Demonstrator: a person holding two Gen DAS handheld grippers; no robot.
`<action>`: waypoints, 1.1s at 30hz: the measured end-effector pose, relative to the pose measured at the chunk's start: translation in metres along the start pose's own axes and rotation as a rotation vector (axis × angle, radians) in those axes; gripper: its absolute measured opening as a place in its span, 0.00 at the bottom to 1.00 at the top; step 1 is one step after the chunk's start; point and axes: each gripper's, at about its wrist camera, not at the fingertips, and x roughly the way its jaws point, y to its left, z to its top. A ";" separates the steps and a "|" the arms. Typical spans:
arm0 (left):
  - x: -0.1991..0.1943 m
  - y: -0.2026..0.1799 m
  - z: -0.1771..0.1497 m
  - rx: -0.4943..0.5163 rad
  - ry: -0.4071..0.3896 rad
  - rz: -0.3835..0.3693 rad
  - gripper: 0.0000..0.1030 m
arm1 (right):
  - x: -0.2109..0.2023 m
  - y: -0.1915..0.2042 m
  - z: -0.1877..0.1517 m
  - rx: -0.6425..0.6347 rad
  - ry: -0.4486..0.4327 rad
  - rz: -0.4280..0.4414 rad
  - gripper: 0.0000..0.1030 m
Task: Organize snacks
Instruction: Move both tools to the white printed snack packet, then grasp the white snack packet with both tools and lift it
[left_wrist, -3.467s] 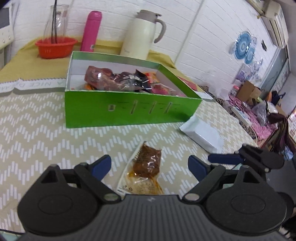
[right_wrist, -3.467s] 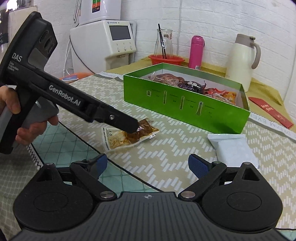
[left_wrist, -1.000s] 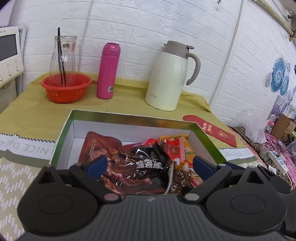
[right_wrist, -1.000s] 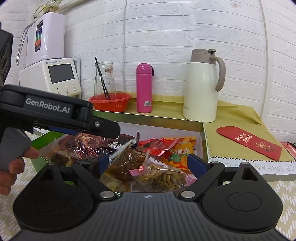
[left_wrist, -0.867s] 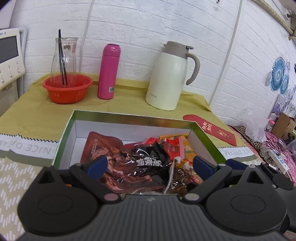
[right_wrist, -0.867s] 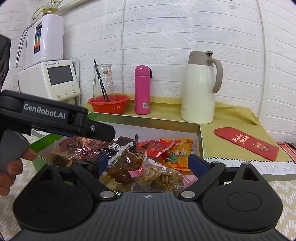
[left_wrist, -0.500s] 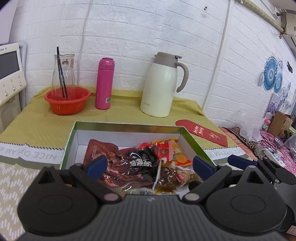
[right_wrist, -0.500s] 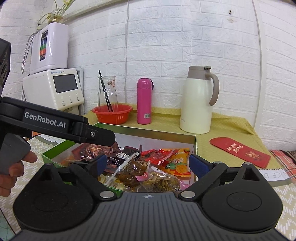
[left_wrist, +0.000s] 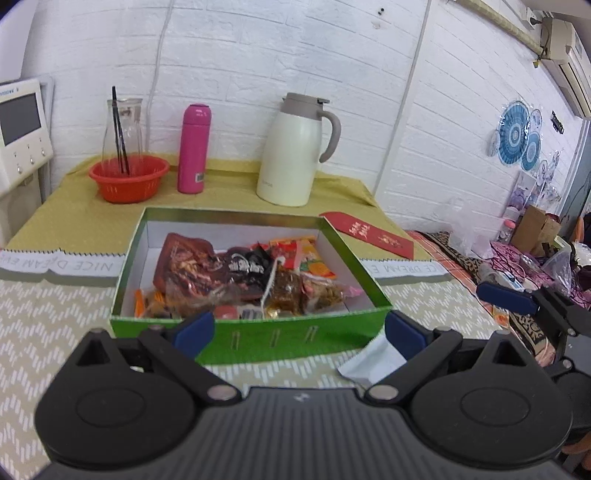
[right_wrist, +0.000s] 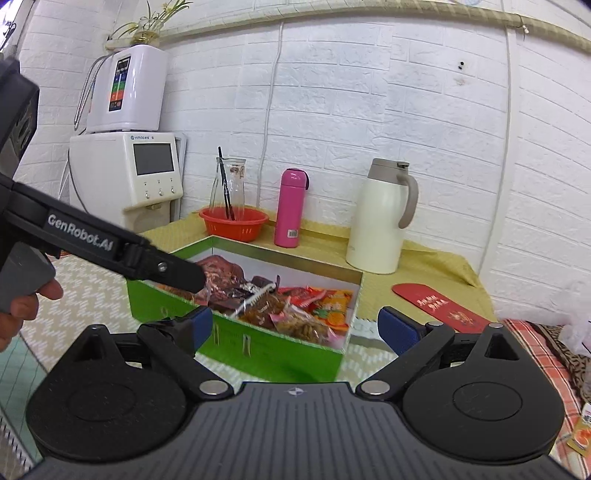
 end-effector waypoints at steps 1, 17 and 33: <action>-0.002 -0.001 -0.005 -0.003 0.013 -0.016 0.95 | -0.006 -0.003 -0.002 0.007 0.006 0.006 1.00; -0.014 -0.001 -0.064 -0.004 0.150 -0.071 0.95 | 0.030 -0.006 -0.070 0.008 0.228 -0.044 1.00; -0.020 0.002 -0.062 -0.021 0.131 -0.134 0.95 | -0.015 0.031 -0.043 -0.079 0.126 -0.003 0.49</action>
